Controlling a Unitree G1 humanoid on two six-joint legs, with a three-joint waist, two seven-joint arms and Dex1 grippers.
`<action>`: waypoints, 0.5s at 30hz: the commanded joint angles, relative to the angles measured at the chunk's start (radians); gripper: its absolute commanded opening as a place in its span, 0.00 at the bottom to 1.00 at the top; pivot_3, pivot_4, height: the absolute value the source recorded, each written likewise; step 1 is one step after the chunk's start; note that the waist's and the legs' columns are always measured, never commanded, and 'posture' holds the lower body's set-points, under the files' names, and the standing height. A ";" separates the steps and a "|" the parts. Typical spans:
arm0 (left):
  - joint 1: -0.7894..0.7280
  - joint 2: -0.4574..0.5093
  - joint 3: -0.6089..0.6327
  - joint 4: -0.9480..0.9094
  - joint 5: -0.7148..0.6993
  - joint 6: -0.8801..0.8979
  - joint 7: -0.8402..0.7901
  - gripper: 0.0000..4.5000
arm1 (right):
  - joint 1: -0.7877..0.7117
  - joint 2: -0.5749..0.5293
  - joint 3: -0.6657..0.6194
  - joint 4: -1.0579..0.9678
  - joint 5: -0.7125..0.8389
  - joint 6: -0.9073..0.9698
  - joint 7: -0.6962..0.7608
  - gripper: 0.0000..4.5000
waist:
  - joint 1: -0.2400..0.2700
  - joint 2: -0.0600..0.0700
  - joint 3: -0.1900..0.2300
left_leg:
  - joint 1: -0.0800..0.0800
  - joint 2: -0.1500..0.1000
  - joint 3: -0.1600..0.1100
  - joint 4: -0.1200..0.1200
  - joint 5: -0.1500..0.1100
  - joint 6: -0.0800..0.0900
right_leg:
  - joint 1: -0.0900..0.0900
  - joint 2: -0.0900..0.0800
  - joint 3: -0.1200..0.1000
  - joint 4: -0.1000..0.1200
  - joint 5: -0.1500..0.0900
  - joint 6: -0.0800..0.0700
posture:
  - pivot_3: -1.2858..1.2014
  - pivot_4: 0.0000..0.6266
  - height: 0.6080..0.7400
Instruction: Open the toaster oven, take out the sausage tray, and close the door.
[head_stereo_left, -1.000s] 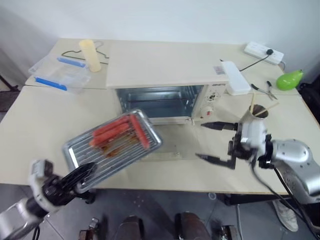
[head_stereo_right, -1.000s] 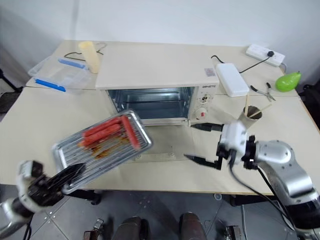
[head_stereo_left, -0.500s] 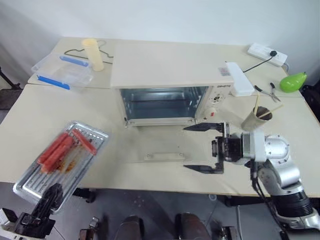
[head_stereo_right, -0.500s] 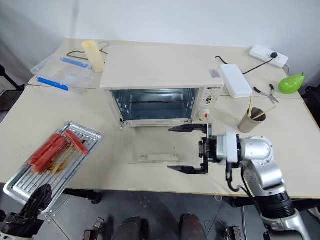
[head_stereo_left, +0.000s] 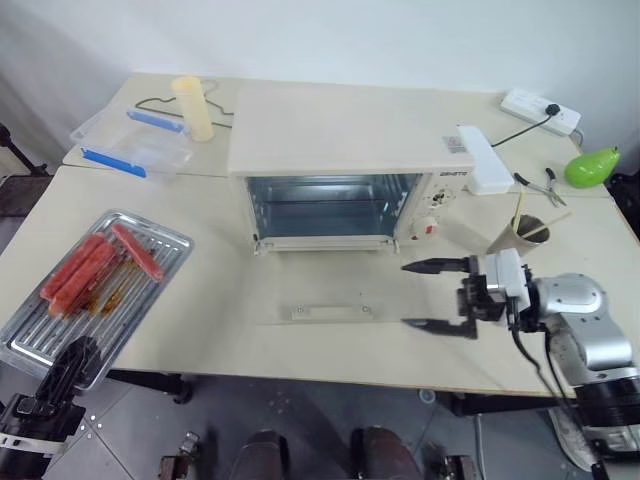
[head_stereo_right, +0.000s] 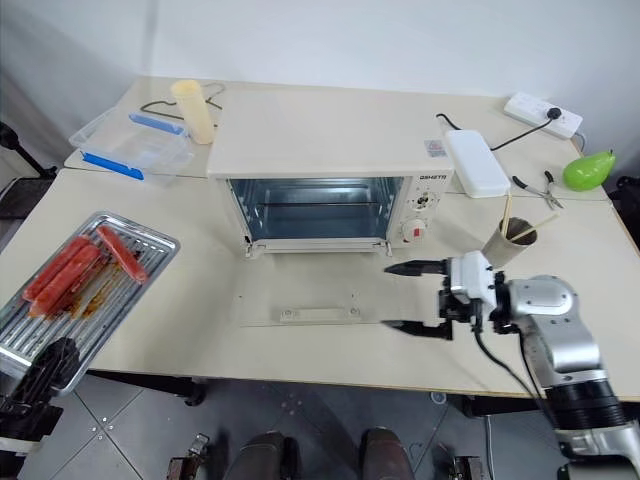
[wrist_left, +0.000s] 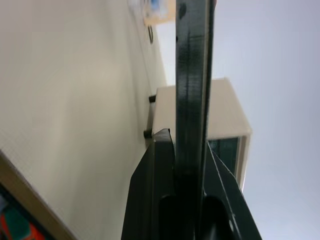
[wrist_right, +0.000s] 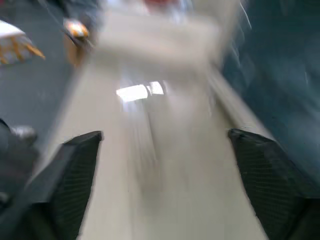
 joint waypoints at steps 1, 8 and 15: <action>-0.038 -0.003 0.010 -0.045 -0.031 0.003 0.008 0.00 | -0.058 -0.002 0.003 0.145 -0.101 -0.064 -0.023 0.62 | -0.001 0.000 0.000 | 0.000 0.000 0.000 0.000 0.000 0.000 | 0.000 0.000 0.000 0.000 0.000 0.000 | 0.52 0.24 1.00; -0.083 -0.024 0.000 -0.051 -0.031 -0.010 0.052 0.00 | -0.162 0.041 0.066 0.372 -0.224 -0.234 0.028 0.19 | -0.008 0.001 0.001 | 0.001 0.001 0.003 0.000 0.001 -0.001 | -0.002 0.002 -0.003 0.001 0.001 0.002 | 0.52 0.24 1.00; -0.103 -0.052 0.005 -0.068 -0.031 -0.028 0.086 0.00 | -0.206 0.127 0.110 0.381 -0.173 -0.237 0.204 0.01 | -0.004 0.001 0.001 | 0.000 0.001 0.004 0.002 0.001 -0.001 | -0.002 0.002 -0.003 0.001 0.003 0.005 | 0.52 0.24 1.00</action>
